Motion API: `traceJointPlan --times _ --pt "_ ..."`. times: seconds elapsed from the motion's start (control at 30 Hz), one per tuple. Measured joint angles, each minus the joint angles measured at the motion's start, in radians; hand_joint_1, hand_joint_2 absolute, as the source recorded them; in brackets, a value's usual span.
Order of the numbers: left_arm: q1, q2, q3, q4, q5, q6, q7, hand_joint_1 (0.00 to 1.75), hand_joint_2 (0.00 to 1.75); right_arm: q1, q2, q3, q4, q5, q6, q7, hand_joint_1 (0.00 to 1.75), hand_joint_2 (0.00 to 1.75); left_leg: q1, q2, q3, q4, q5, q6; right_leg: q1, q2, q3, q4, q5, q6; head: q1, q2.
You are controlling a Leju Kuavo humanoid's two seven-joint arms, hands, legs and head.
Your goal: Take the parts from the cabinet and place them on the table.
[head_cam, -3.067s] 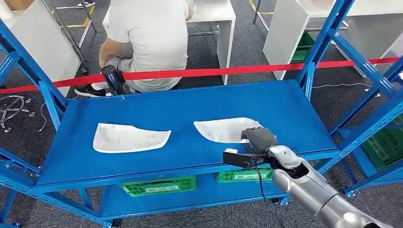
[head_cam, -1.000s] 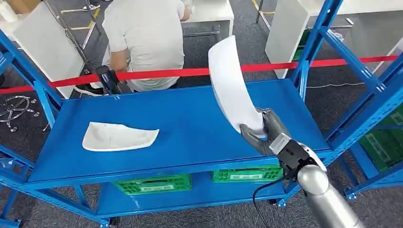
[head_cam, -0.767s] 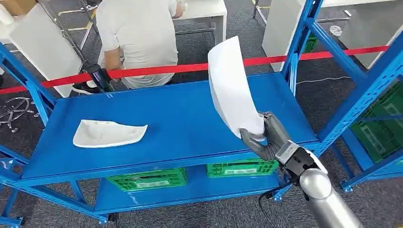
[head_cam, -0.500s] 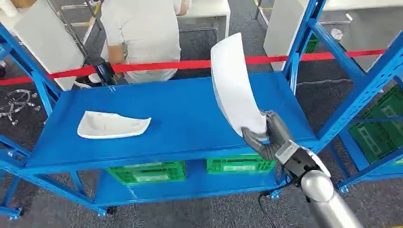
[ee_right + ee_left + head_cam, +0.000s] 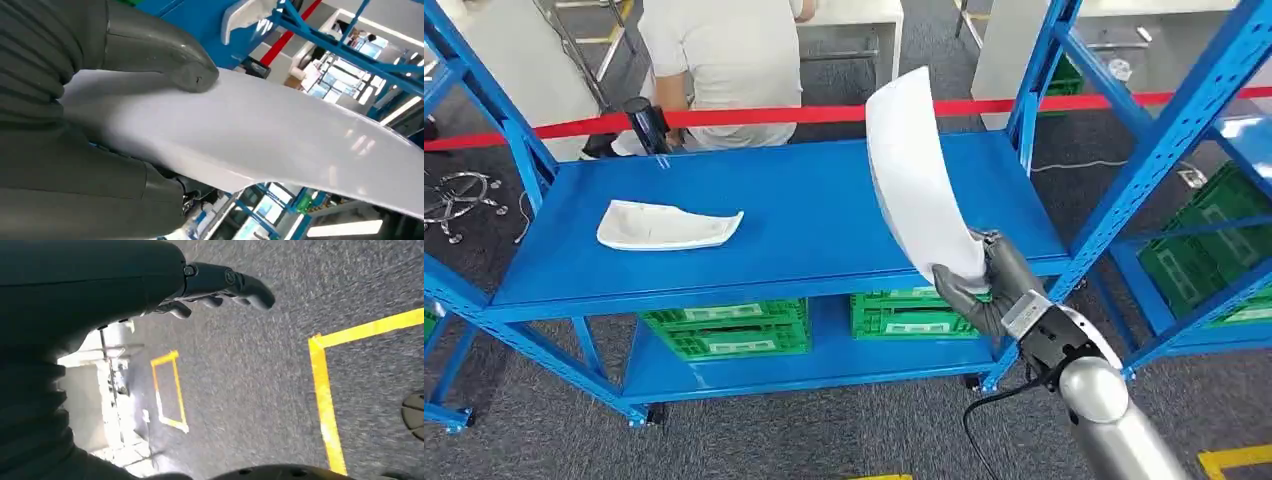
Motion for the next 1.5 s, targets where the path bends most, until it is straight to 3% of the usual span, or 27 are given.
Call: traceJointPlan --times 0.07,0.1,0.2,0.27,0.3,0.37,0.4,0.43,0.47,0.57,0.6,0.7,0.73,0.8,0.87,0.9,0.93,0.97,1.07,1.1,1.13,1.23,1.27,1.33,1.4,1.47,1.5 --pt "0.0 0.0 -0.001 0.001 -0.007 -0.002 0.0 0.0 1.75 0.001 0.007 0.0 -0.001 0.017 0.001 0.007 1.75 1.75 0.003 -0.001 -0.004 -0.007 0.021 -0.014 -0.001 -0.003 -0.014 -0.003 0.022 -0.019 0.0 0.0" --pt "0.001 0.001 -0.002 0.002 -0.013 -0.002 0.0 0.0 1.75 -0.001 0.011 0.0 -0.001 0.023 0.0 0.004 1.75 1.75 0.006 -0.005 -0.012 0.005 -0.005 -0.021 -0.003 -0.008 -0.023 -0.005 0.036 -0.026 0.0 0.0" --pt "-0.001 0.001 -0.005 0.002 -0.018 0.003 -0.01 0.0 1.75 0.012 0.016 -0.003 -0.002 0.033 -0.004 -0.022 1.75 1.75 0.012 -0.006 -0.05 0.174 -0.192 -0.038 -0.004 -0.007 -0.064 -0.007 0.073 -0.034 -0.003 0.0" --pt "-0.004 0.001 -0.005 0.002 -0.01 0.016 -0.022 0.0 1.75 0.023 0.017 -0.009 -0.002 0.03 0.0 -0.047 1.75 1.75 0.013 -0.006 -0.053 0.279 -0.219 -0.042 -0.004 -0.008 -0.097 -0.005 0.097 -0.03 -0.003 0.0" --pt "-0.006 0.002 -0.005 0.002 -0.009 0.018 -0.026 0.0 1.75 0.024 0.018 -0.01 -0.001 0.03 0.002 -0.052 1.75 1.75 0.014 -0.007 -0.037 0.283 -0.197 -0.042 -0.004 -0.008 -0.107 -0.005 0.108 -0.028 -0.003 0.0" --pt "-0.012 0.005 -0.005 0.001 -0.01 0.018 -0.035 0.0 1.75 0.022 0.023 -0.011 -0.001 0.031 0.009 -0.055 1.75 1.75 0.017 -0.007 0.063 0.179 -0.126 -0.038 -0.005 -0.007 -0.139 -0.004 0.134 -0.021 -0.003 0.0" --pt "-0.017 0.005 -0.006 0.0 -0.012 0.016 -0.038 0.0 1.75 0.021 0.024 -0.011 0.0 0.032 0.013 -0.055 1.75 1.75 0.018 -0.01 0.134 0.089 -0.125 -0.037 -0.005 -0.006 -0.147 -0.003 0.145 -0.016 -0.003 0.0" --pt "-0.021 0.005 -0.006 0.0 -0.011 0.016 -0.039 0.0 1.75 0.021 0.024 -0.012 -0.001 0.032 0.014 -0.055 1.75 1.75 0.016 -0.017 0.2 -0.001 -0.162 -0.034 -0.002 -0.006 -0.153 -0.003 0.152 -0.009 -0.003 0.0" --pt "-0.024 0.006 -0.006 0.0 -0.007 0.016 -0.041 0.0 1.75 0.018 0.024 -0.013 -0.001 0.032 0.015 -0.056 1.75 1.75 0.01 -0.022 0.216 -0.042 -0.177 -0.026 -0.003 -0.007 -0.155 -0.003 0.163 -0.002 -0.002 0.0" --pt "-0.021 0.006 -0.007 0.0 -0.012 0.008 -0.038 0.0 1.75 0.022 0.028 -0.013 0.0 0.033 0.017 -0.055 1.75 1.75 0.004 -0.018 0.189 -0.044 -0.15 0.001 -0.008 -0.006 -0.155 -0.023 0.198 0.02 -0.003 0.0" --pt "-0.018 0.005 -0.008 0.001 -0.012 0.008 -0.034 0.0 1.75 0.03 0.029 -0.013 0.0 0.033 0.017 -0.056 1.75 1.75 0.009 -0.008 0.18 -0.048 -0.135 0.013 -0.012 -0.005 -0.163 -0.014 0.181 0.022 -0.003 0.0" --pt "-0.008 0.008 -0.009 0.002 -0.01 0.012 -0.031 0.0 1.75 0.057 0.029 -0.013 0.001 0.025 0.021 -0.066 1.75 1.75 0.004 -0.004 0.141 -0.046 -0.102 0.032 -0.009 -0.007 -0.209 0.148 -0.002 0.024 0.001 0.0" --pt "-0.006 0.008 -0.009 0.002 -0.01 0.012 -0.028 0.0 1.75 0.064 0.029 -0.013 0.005 0.017 0.025 -0.071 1.75 1.75 0.001 -0.002 0.126 -0.044 -0.089 0.033 -0.007 -0.006 -0.223 0.222 -0.04 0.025 0.002 0.0" --pt "-0.004 0.009 -0.009 0.002 -0.01 0.012 -0.027 0.0 1.75 0.074 0.03 -0.013 0.016 0.012 0.028 -0.073 1.75 1.75 -0.003 -0.001 0.087 -0.036 -0.065 0.035 -0.001 -0.006 -0.212 0.285 -0.015 0.021 0.002 0.0" --pt "-0.003 0.01 -0.009 0.002 -0.01 0.012 -0.026 0.0 1.75 0.078 0.03 -0.013 0.02 0.011 0.031 -0.074 1.75 1.75 -0.004 0.001 0.05 -0.021 -0.049 0.031 0.005 -0.007 -0.125 0.199 0.054 0.015 0.001 0.0" --pt "-0.003 0.01 -0.009 0.002 -0.01 0.012 -0.026 0.0 1.75 0.077 0.03 -0.013 0.022 0.007 0.031 -0.076 1.75 1.75 -0.004 0.001 0.036 -0.013 -0.042 0.028 0.006 -0.007 -0.062 0.119 0.064 0.011 0.001 0.0" --pt "-0.004 0.011 -0.009 0.001 -0.009 0.014 -0.024 0.0 1.75 0.075 0.03 -0.013 0.024 -0.005 0.031 -0.081 1.75 1.75 -0.005 0.001 0.024 -0.004 -0.036 0.023 0.01 -0.009 0.003 0.023 0.019 0.004 0.002 0.0" --pt "-0.003 0.013 -0.009 0.001 -0.01 0.015 -0.022 0.0 1.75 0.075 0.03 -0.013 0.024 -0.015 0.028 -0.087 1.75 1.75 -0.008 0.001 0.017 0.002 -0.03 0.017 0.015 -0.007 0.023 -0.022 0.004 -0.001 -0.001 0.0" --pt "-0.001 0.03 -0.016 0.002 -0.015 0.022 -0.029 0.0 1.75 0.077 0.029 -0.013 0.034 -0.055 0.001 -0.108 1.75 1.75 -0.003 0.001 0.017 -0.011 -0.001 -0.001 0.02 -0.007 0.005 -0.021 0.024 -0.017 0.004 0.0" --pt "0.005 0.043 -0.017 0.004 -0.015 0.026 -0.033 0.0 1.75 0.076 0.029 -0.013 0.044 -0.066 -0.005 -0.114 1.75 1.75 -0.006 0.0 0.011 -0.01 0.005 -0.007 0.01 -0.01 -0.005 -0.03 0.041 -0.025 0.004 0.0" --pt "0.006 0.043 -0.017 0.002 -0.015 0.026 -0.039 0.0 1.75 0.075 0.029 -0.013 0.051 -0.072 -0.006 -0.118 1.75 1.75 -0.003 -0.005 0.001 0.001 -0.027 -0.015 0.009 -0.011 -0.015 -0.031 0.053 -0.029 0.003 0.0" --pt "0.007 0.058 -0.018 0.002 -0.015 0.033 -0.048 0.0 1.75 0.074 0.029 -0.013 0.067 -0.098 -0.009 -0.126 1.75 1.75 0.011 -0.007 -0.033 0.18 -0.213 -0.038 0.007 -0.011 -0.06 -0.032 0.09 -0.039 0.0 0.0" --pt "0.007 0.061 -0.018 0.002 -0.013 0.033 -0.054 0.0 1.75 0.07 0.029 -0.013 0.077 -0.107 -0.012 -0.126 1.75 1.75 0.014 -0.007 -0.033 0.226 -0.227 -0.043 0.007 -0.011 -0.074 -0.032 0.101 -0.036 0.0 0.0" --pt "0.005 0.065 -0.019 0.001 -0.009 0.032 -0.06 0.0 1.75 0.051 0.029 -0.011 0.109 -0.124 -0.029 -0.125 1.75 1.75 0.019 -0.007 0.0 0.243 -0.164 -0.048 0.005 -0.012 -0.103 -0.029 0.127 -0.031 0.0 0.0" --pt "0.002 0.065 -0.019 0.0 -0.005 0.023 -0.053 0.0 1.75 0.038 0.03 -0.011 0.119 -0.127 -0.063 -0.119 1.75 1.75 0.022 -0.007 0.092 0.141 -0.104 -0.047 0.002 -0.011 -0.137 -0.024 0.15 -0.022 0.0 0.0" --pt "-0.002 0.062 -0.02 -0.005 0.008 0.026 -0.055 0.0 1.75 0.026 0.03 -0.011 0.117 -0.123 -0.079 -0.111 1.75 1.75 0.018 -0.014 0.222 -0.038 -0.166 -0.041 0.003 -0.013 -0.15 -0.023 0.168 -0.009 0.0 0.0" --pt "-0.003 0.061 -0.02 -0.005 0.016 0.029 -0.063 0.0 1.75 0.017 0.03 -0.011 0.118 -0.124 -0.079 -0.101 1.75 1.75 0.012 -0.018 0.226 -0.057 -0.172 -0.027 0.003 -0.014 -0.149 -0.029 0.181 -0.003 0.002 0.0"
